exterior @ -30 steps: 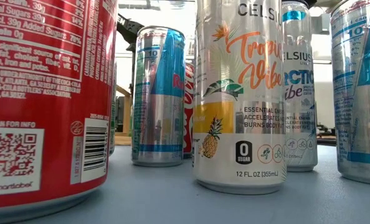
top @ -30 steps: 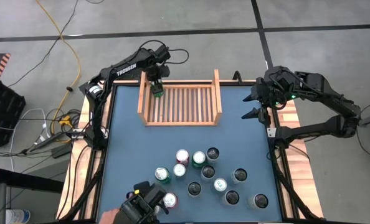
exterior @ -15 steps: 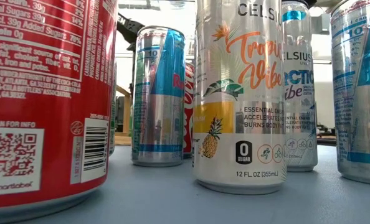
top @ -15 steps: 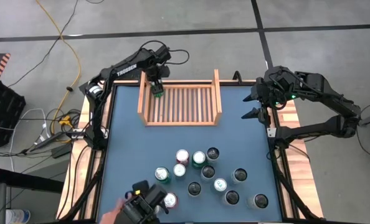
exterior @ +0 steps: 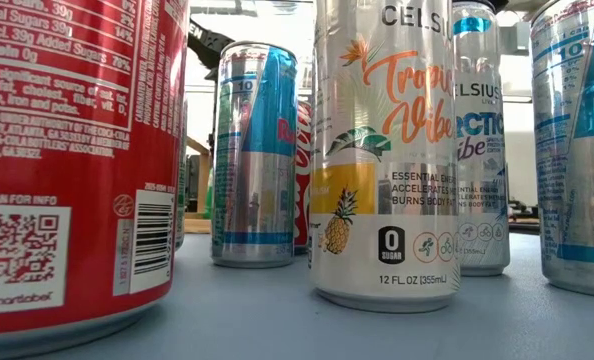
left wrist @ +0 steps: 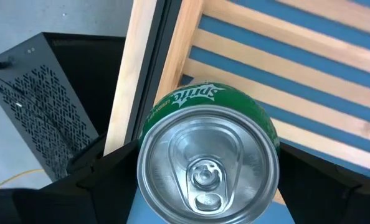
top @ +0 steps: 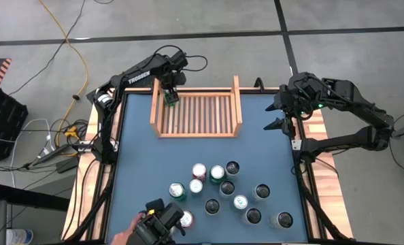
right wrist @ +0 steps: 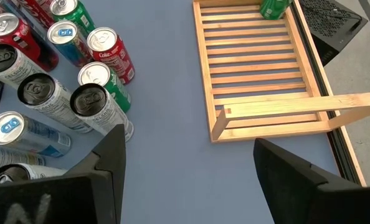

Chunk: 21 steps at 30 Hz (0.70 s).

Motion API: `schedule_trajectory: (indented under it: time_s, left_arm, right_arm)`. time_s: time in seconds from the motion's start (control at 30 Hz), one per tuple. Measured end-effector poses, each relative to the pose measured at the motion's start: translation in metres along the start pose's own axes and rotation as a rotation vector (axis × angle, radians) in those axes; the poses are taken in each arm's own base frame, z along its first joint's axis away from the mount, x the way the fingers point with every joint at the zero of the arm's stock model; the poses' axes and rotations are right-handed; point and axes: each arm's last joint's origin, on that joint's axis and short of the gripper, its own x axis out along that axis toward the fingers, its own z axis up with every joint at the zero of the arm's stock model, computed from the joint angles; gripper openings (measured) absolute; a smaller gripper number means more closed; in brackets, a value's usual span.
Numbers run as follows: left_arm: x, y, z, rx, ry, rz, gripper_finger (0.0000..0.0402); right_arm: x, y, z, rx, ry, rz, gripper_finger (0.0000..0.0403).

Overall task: Place canned beverage on shelf
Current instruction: Adjust the green soda can on the shelf

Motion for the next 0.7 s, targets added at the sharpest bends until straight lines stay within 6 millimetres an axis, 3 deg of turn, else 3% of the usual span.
schedule_trajectory:
  time_s: [0.7]
  left_arm:
    - [-0.002, -0.013, 0.005, 0.068, -0.056, -0.126, 0.0316]
  right_arm:
    - [0.000, 0.000, 0.000, 0.001, 0.000, 0.000, 0.0261]
